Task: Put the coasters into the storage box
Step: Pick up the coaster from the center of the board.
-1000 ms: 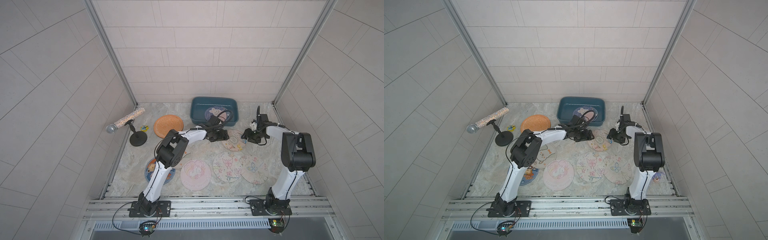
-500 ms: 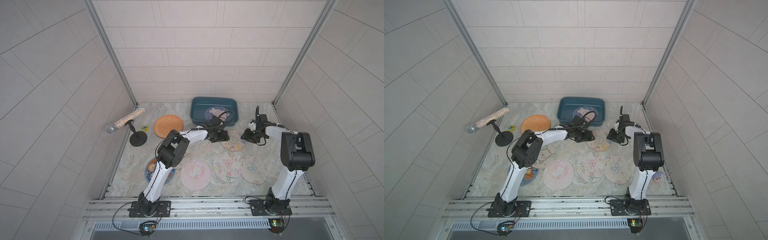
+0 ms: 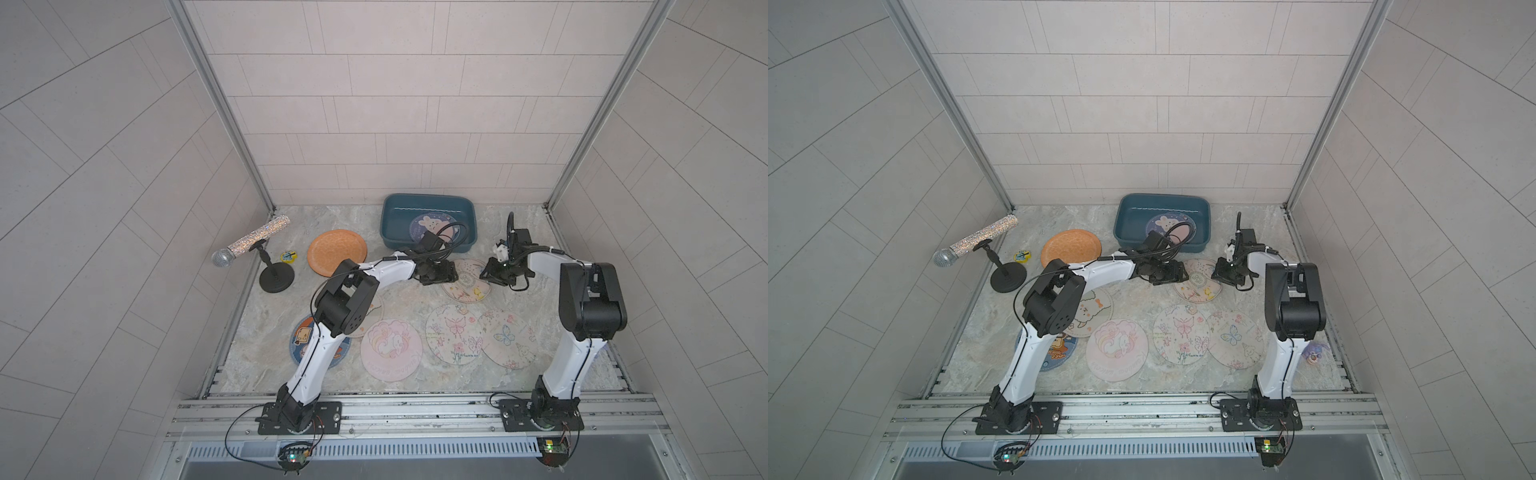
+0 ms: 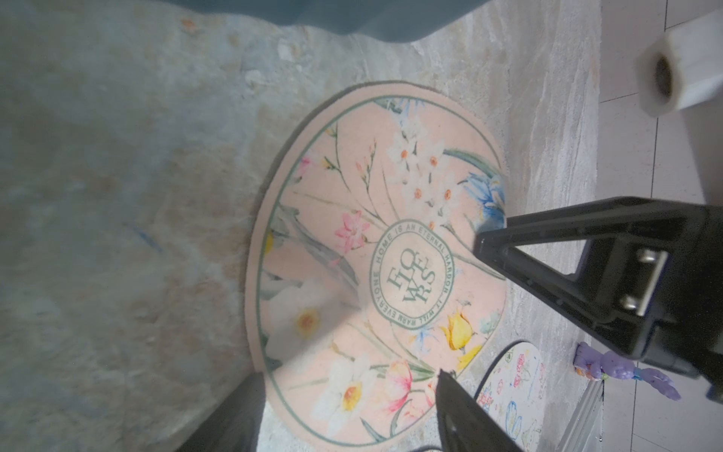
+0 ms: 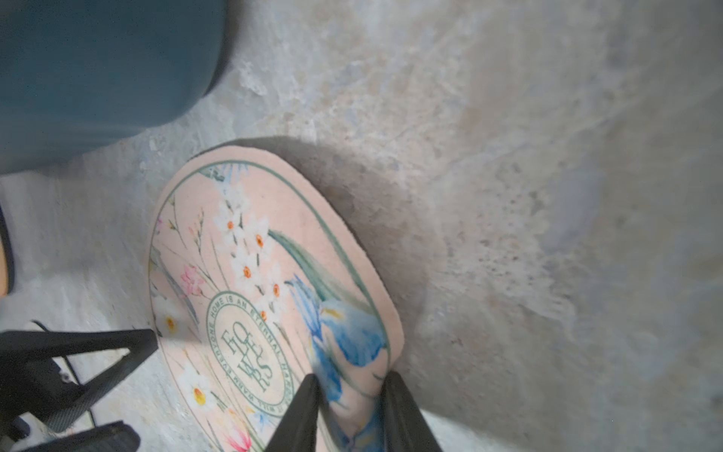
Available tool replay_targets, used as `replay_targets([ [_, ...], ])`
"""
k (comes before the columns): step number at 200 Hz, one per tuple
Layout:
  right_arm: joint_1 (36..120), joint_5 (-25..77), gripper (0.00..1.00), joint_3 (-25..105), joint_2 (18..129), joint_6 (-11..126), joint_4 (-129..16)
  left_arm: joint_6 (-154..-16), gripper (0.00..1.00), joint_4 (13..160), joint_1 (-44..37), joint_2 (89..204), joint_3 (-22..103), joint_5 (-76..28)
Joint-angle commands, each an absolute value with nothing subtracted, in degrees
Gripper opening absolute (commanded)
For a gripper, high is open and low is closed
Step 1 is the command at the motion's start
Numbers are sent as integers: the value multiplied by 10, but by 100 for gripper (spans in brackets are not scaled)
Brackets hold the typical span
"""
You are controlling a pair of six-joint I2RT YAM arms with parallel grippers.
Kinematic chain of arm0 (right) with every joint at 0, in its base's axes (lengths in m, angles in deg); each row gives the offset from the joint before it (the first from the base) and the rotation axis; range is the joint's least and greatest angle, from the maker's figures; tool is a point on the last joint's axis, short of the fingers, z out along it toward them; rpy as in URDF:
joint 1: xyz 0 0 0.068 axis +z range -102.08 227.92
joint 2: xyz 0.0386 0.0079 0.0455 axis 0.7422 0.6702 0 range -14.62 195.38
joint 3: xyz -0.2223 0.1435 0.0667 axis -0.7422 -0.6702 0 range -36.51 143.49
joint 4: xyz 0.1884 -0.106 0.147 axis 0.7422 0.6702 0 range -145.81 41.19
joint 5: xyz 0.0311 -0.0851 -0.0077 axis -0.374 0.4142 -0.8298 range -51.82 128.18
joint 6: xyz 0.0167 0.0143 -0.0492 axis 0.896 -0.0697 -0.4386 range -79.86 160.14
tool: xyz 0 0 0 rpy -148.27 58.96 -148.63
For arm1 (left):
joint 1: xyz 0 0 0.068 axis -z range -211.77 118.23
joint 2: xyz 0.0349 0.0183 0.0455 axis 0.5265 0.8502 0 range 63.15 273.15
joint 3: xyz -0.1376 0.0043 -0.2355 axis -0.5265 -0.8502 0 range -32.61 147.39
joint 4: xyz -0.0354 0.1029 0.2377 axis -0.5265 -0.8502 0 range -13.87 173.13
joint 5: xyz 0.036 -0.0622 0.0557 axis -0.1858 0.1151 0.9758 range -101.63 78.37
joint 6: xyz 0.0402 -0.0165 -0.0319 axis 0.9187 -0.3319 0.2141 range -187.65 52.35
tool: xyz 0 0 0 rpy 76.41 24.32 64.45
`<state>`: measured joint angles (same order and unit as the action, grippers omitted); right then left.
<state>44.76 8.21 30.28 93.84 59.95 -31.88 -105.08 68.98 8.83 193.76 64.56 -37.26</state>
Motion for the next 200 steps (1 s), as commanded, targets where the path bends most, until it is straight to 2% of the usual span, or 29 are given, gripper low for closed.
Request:
replay_targets([
  [1,456,89,18,288,963,598,-288,-1043,73,659,95,1951,646,-373],
  [14,456,92,9,288,956,600,-291,-1043,73,658,95,1949,645,-373],
  [39,456,87,0,292,936,602,-292,-1043,76,668,92,1933,633,-372],
  [99,478,45,0,296,852,623,-272,-1063,86,724,57,1854,557,-380],
  [200,549,-6,0,390,767,655,-203,-1053,92,748,-34,1736,416,-384],
])
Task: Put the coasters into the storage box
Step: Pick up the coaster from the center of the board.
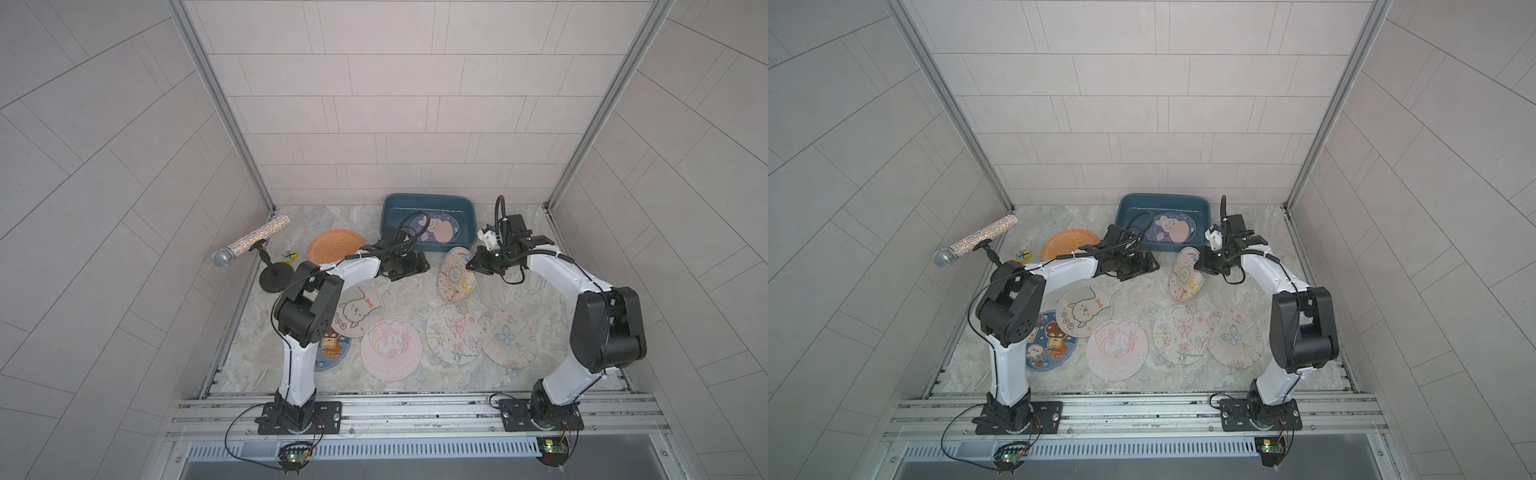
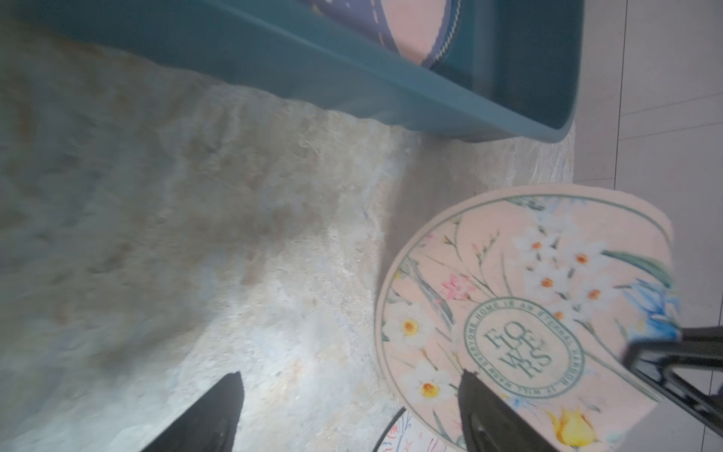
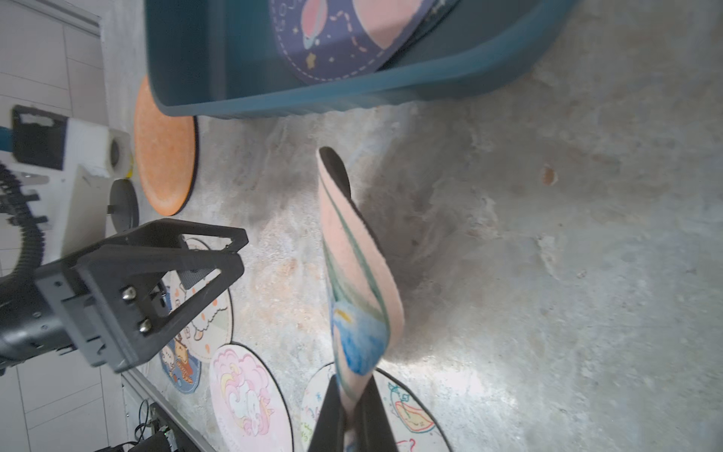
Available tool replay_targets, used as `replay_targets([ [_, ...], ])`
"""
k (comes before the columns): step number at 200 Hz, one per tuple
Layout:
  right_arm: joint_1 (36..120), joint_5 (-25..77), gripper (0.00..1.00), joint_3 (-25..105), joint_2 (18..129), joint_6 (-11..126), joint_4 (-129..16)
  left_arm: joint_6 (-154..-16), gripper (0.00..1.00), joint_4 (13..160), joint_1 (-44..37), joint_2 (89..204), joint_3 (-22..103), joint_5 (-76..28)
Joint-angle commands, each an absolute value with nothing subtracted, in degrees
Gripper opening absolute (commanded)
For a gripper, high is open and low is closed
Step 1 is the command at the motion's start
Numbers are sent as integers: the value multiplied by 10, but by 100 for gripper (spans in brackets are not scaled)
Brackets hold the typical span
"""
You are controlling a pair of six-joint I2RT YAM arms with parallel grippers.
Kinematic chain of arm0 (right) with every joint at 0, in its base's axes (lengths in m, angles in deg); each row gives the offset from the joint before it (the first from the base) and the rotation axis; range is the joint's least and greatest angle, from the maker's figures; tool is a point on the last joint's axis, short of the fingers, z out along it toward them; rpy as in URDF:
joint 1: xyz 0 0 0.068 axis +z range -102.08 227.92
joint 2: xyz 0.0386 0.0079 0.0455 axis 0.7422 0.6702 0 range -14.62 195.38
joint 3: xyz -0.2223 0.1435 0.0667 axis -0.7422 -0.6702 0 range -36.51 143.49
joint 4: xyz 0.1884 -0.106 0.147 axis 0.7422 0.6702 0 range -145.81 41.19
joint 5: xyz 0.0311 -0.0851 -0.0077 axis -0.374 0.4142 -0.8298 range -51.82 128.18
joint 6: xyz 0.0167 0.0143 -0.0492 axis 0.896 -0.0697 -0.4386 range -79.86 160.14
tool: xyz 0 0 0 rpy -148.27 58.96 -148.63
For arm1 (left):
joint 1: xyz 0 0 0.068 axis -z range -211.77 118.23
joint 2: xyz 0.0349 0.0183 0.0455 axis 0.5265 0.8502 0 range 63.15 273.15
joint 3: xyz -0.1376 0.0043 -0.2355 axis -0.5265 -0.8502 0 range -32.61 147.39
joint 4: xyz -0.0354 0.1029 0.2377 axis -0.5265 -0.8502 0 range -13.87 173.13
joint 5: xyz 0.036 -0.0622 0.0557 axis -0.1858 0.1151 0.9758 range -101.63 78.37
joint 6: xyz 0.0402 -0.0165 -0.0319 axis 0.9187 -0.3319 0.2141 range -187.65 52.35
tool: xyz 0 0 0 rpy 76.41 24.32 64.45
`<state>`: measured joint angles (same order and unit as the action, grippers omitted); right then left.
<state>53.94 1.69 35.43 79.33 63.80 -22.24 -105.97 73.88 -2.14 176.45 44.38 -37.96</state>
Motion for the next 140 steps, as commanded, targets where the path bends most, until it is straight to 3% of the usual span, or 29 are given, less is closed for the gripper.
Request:
replay_targets([
  [1,550,-6,0,392,767,656,-203,-1053,92,748,-35,1735,415,-384],
  [58,563,-17,0,524,817,679,-219,-1050,94,763,-69,1689,351,-388],
  [140,582,-34,0,765,1023,743,-311,-1043,96,770,-100,1642,289,-390],
])
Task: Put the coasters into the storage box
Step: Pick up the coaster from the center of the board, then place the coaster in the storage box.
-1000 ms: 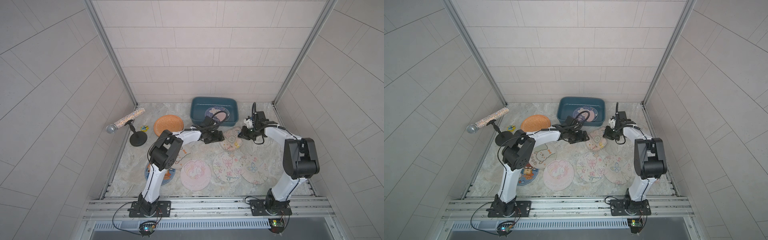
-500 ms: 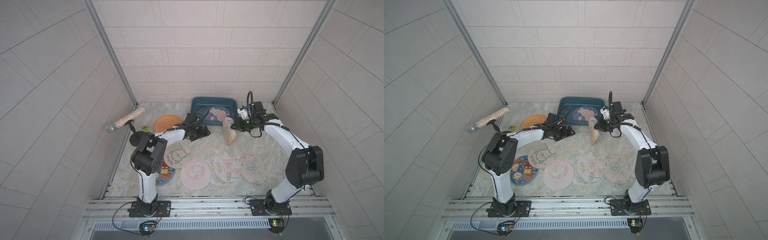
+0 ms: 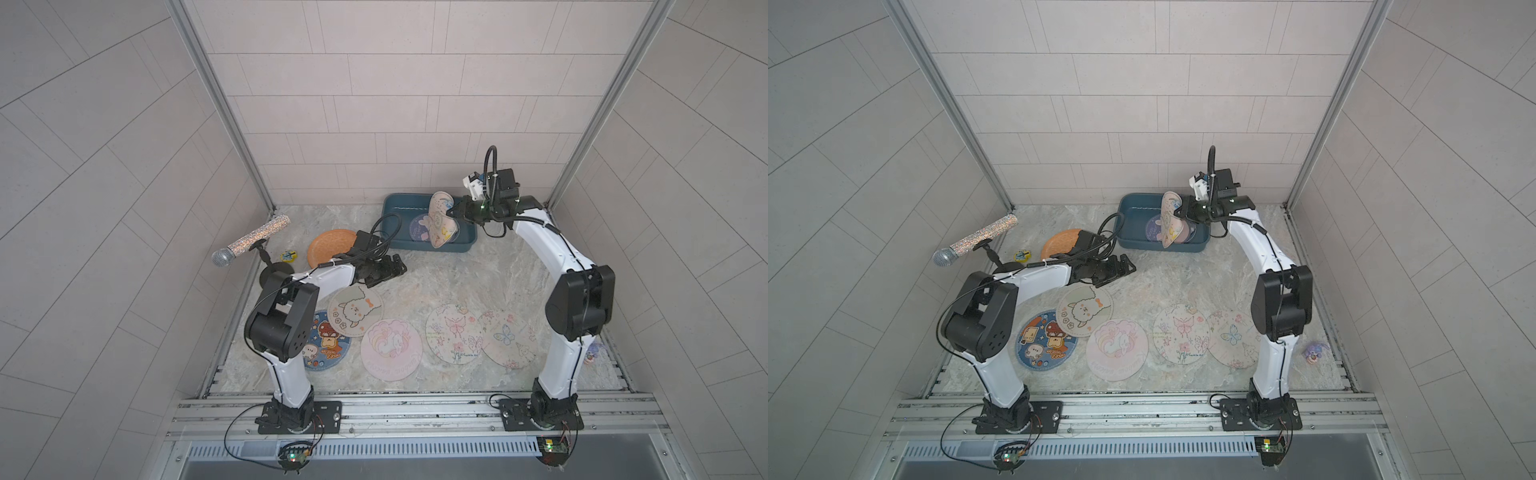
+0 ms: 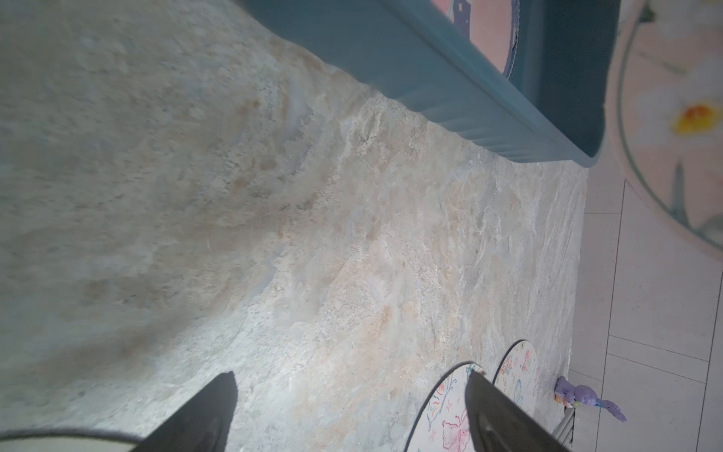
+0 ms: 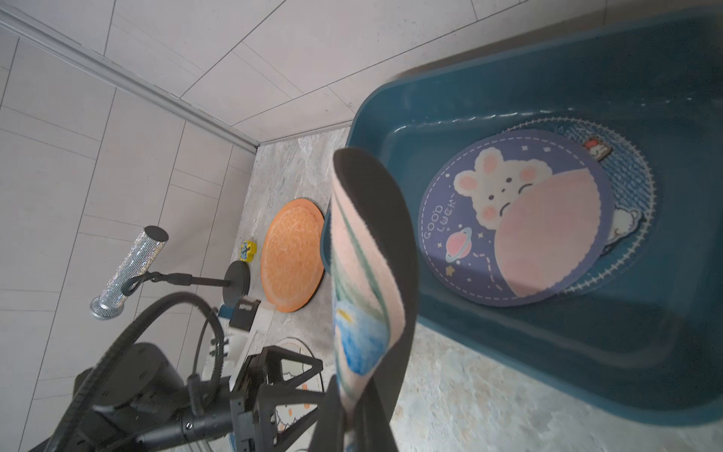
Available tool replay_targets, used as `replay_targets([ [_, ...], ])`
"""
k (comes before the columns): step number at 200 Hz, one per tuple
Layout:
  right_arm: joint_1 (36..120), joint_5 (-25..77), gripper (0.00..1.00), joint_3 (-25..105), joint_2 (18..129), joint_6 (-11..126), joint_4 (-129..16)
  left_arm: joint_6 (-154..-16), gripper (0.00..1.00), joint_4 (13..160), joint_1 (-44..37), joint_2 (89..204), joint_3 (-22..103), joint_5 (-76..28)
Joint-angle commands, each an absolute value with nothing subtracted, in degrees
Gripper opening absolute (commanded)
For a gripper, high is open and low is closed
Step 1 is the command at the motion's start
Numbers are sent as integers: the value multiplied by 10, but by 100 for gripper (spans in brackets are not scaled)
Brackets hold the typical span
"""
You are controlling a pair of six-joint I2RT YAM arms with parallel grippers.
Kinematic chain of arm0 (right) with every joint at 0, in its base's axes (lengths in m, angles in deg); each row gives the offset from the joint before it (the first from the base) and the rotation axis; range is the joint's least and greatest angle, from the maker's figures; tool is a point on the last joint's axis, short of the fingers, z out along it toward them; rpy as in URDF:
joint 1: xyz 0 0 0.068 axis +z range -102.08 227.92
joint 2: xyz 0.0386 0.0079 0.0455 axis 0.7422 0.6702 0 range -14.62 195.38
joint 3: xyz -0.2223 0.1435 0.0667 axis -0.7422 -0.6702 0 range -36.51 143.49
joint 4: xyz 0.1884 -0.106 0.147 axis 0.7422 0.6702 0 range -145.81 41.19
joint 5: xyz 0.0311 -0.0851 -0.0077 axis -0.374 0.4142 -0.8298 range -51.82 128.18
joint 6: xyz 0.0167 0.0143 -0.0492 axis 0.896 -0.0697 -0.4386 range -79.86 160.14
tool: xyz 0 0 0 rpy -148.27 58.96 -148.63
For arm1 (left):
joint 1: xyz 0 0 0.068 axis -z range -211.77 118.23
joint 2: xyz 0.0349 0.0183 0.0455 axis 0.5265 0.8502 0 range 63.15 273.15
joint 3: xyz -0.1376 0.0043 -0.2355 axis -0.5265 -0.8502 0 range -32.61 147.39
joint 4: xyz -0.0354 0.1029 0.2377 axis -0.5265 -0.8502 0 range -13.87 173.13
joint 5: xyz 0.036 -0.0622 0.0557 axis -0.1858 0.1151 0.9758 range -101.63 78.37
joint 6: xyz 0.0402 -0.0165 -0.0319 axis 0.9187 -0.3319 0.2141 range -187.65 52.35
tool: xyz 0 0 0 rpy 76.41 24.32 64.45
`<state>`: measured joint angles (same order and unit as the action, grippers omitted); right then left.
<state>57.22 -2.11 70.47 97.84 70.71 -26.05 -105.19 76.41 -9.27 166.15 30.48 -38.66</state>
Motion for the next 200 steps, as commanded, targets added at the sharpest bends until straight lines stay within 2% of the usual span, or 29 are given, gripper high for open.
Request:
replay_targets([
  [1,582,-34,0,768,1026,745,-312,-1043,96,769,-101,1642,288,-390],
  [49,594,-31,0,896,1156,783,-335,-1039,97,765,-112,1628,272,-386],
  [87,591,0,0,934,1229,788,-330,-1034,97,756,-118,1617,268,-380],
  [123,579,34,0,983,1281,736,-243,-1030,98,745,-125,1602,263,-373],
  [161,569,89,0,995,1289,679,-170,-1024,98,731,-130,1594,262,-361],
  [170,568,94,7,996,1289,670,-160,-1023,98,725,-130,1592,262,-355],
  [200,570,129,47,995,1275,640,-130,-1019,99,701,-130,1583,264,-327],
])
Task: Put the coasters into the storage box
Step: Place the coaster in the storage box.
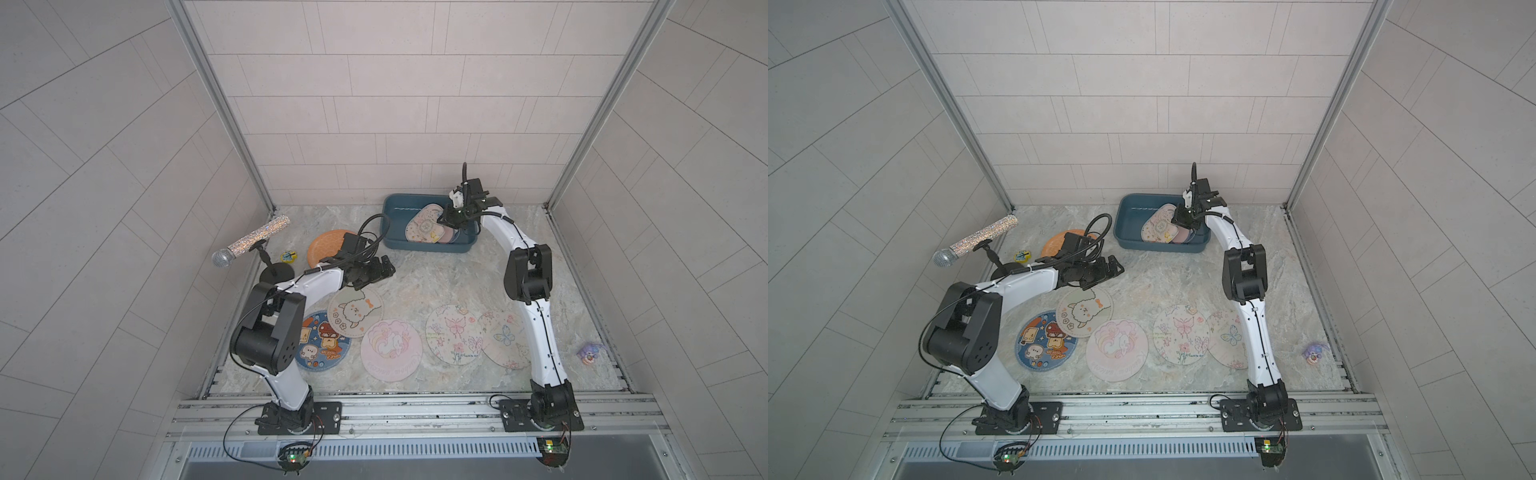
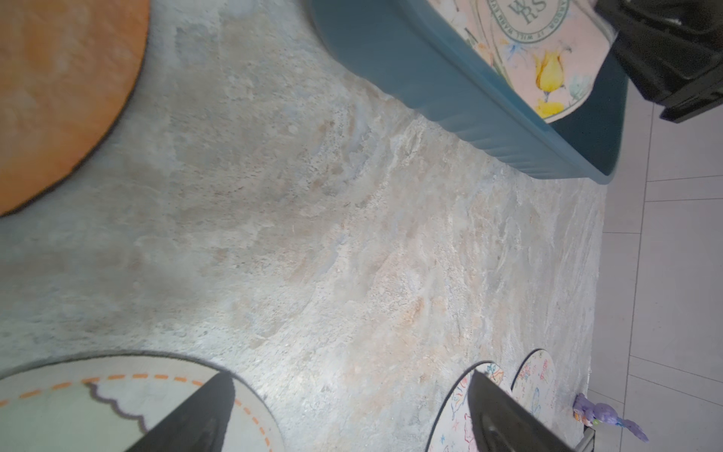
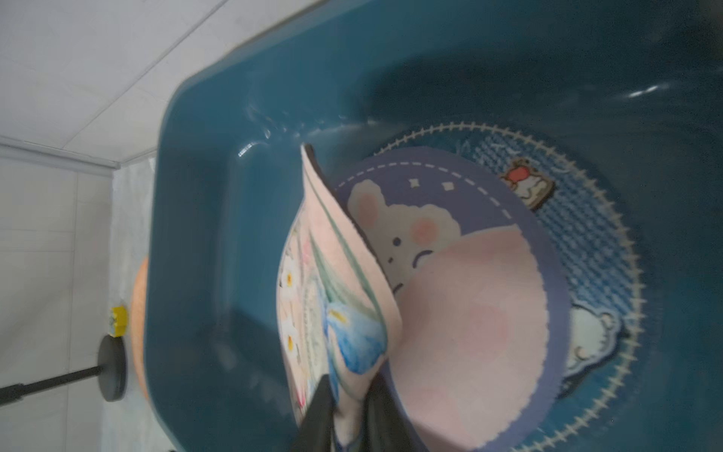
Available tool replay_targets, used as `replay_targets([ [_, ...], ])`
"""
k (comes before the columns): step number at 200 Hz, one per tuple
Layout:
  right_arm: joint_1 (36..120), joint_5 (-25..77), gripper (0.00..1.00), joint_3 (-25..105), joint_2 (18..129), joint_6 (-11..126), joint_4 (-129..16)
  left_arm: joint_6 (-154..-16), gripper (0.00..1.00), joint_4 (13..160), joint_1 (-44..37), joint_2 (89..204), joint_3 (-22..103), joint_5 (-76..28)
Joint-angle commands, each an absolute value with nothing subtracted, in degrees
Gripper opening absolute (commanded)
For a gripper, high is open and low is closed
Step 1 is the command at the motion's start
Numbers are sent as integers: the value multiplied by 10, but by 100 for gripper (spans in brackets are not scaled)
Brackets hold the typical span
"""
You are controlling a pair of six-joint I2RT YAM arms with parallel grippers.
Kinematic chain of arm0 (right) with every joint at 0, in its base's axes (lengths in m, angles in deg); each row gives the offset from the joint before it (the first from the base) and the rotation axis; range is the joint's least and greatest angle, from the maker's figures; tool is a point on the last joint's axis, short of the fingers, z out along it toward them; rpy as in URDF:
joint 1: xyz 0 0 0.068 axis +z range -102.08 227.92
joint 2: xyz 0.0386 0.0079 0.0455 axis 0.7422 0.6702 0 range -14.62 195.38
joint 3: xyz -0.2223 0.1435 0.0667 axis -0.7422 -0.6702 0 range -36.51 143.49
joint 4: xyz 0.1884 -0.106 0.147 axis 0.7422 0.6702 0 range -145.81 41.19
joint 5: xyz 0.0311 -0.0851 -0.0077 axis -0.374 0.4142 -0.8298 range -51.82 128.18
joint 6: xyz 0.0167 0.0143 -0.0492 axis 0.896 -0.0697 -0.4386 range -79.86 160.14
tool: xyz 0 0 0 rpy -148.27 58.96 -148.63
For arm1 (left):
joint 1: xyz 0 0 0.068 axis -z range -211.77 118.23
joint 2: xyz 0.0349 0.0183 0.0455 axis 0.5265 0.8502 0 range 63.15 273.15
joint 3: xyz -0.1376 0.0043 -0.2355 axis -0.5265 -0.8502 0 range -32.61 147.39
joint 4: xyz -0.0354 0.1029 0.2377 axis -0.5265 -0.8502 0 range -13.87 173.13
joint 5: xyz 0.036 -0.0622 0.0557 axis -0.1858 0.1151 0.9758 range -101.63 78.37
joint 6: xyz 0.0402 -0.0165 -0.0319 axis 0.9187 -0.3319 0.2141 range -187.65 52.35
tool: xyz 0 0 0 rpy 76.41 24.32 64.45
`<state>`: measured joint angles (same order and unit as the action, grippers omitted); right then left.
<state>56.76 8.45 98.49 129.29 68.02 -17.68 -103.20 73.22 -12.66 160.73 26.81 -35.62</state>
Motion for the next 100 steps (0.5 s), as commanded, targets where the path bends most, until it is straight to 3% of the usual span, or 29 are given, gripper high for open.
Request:
replay_targets([
  [1,570,130,48,995,1274,638,-130,-1019,99,700,-130,1583,264,-327],
  [15,574,151,62,994,1261,622,-119,-1018,100,691,-130,1576,263,-315],
  [34,579,178,71,994,1243,602,-108,-1017,100,684,-131,1569,261,-306],
  [100,599,139,74,958,1178,578,-93,-1019,100,665,-142,1540,242,-293],
])
